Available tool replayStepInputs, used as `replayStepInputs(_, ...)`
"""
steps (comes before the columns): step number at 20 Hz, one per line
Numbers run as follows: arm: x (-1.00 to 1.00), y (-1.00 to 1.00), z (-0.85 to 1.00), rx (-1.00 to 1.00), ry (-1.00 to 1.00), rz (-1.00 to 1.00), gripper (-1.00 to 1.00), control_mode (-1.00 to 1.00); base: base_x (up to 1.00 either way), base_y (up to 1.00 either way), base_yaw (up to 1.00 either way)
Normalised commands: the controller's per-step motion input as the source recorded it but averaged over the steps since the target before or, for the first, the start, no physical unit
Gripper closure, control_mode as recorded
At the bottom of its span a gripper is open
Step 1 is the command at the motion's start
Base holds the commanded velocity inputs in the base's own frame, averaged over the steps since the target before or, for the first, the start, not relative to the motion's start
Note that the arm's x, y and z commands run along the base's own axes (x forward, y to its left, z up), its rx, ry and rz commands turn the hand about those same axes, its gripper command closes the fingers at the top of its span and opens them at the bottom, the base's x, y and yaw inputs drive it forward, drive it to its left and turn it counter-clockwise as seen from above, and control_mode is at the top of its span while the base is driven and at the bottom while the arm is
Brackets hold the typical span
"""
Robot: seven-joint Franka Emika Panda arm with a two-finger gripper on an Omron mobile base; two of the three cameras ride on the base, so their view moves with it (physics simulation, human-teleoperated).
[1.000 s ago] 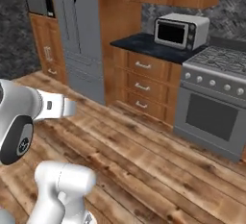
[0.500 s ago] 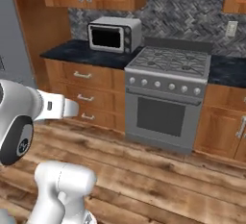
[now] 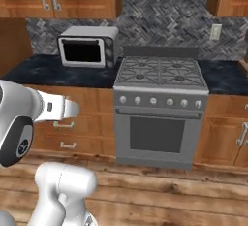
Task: Navigate to the toaster oven.
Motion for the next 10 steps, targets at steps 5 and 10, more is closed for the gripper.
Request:
replayStepInputs(5, 0.00, 0.00, 0.00, 0.00, 0.00, 0.00, -1.00, 1.00, 0.55, 1.00, -0.30)
replayStepInputs(10, 0.00, 0.00, 0.00, 0.00, 0.00, 0.00, -1.00, 1.00, 0.49, 0.86, -0.02)
